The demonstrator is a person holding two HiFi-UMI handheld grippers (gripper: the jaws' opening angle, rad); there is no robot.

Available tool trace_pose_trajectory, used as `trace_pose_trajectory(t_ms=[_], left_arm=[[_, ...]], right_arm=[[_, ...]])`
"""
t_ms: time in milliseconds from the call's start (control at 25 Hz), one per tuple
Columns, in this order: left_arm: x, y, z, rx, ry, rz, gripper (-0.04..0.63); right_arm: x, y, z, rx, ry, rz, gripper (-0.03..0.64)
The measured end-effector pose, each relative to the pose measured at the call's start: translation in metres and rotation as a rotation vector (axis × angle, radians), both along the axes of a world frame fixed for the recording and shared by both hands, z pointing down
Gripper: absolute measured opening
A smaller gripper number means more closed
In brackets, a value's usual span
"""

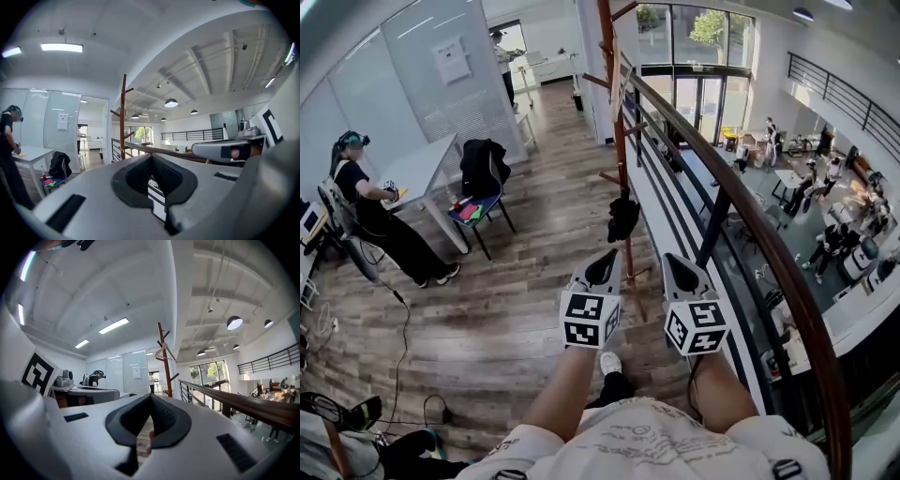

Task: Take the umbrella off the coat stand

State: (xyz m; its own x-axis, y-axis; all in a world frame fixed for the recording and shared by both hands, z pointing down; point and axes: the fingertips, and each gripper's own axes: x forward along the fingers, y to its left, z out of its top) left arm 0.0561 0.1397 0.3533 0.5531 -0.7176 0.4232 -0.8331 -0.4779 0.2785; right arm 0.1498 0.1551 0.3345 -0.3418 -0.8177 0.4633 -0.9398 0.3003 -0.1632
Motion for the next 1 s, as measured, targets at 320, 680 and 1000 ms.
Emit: trace_pose_trajectory(t_ms=[320,680,1000], left_arm=[[-0.019,-0.076,0.057,-0.025,0.023,-0.021,-0.008],[-0.037,-0.18,0.108,-0.022,0.01,0.033,-0.008],[-0.042,-0.2,0.133,-0.025,-0.002,0.057,-0.008]], right_arm=[[-0.02,-0.078,0.054,-0.018,0.007,-0.021,-0.008],[-0.049,-0.183,0.102,-0.023,0.015,-0.019,-0.008],[-0.049,-0.206,0.131,-0.025,0.017,0.007,-0.008]])
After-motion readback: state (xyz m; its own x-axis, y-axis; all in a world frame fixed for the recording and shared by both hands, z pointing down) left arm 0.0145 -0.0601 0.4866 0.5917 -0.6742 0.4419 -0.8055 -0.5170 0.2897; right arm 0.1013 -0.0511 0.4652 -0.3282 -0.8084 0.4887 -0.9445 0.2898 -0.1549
